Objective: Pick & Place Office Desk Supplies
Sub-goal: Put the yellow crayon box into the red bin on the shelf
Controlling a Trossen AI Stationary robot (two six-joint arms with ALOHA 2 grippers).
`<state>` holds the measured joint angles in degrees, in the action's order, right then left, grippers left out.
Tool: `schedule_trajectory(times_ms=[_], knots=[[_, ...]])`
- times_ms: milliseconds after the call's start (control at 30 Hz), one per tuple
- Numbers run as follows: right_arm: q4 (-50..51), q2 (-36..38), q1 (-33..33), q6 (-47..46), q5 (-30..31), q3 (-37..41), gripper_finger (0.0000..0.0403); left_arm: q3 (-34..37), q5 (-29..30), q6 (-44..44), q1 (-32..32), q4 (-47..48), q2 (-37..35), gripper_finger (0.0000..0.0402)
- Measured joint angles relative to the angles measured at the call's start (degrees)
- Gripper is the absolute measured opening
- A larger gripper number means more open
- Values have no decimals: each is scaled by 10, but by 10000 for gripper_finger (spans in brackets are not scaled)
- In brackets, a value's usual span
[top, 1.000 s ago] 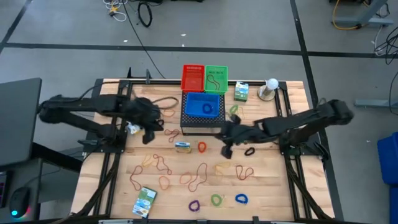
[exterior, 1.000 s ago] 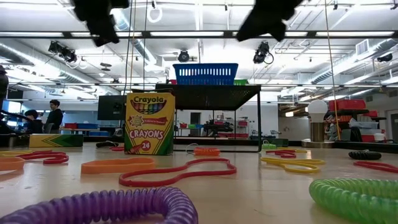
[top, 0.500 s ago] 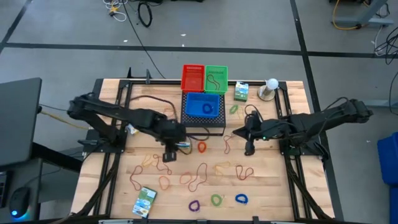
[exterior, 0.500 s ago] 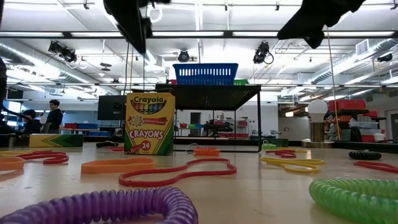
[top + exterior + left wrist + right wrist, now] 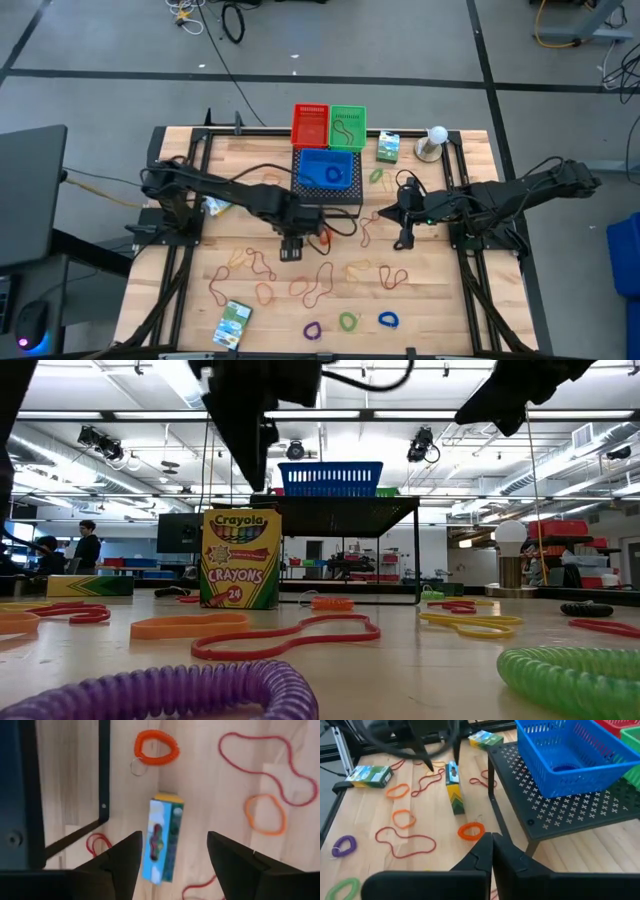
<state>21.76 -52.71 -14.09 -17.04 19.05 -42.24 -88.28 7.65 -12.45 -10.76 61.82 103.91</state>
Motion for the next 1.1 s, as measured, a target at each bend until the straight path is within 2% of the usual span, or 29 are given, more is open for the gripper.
schedule_trajectory(times_ms=[333, 667, 967, 1100], knots=[[9, 0, 0, 0, -9, 0, 11, -6, 8, 22, 4, 1, 41, 227], [11, 0, 0, 13, -9, 0, 11, -6, 14, 24, 21, 1, 52, 181], [13, 0, 1, 14, -10, 0, 11, -6, 0, 24, 27, -1, 59, 212], [13, 0, 1, 15, -10, 0, 11, -6, -10, 21, 30, 13, 59, 208]])
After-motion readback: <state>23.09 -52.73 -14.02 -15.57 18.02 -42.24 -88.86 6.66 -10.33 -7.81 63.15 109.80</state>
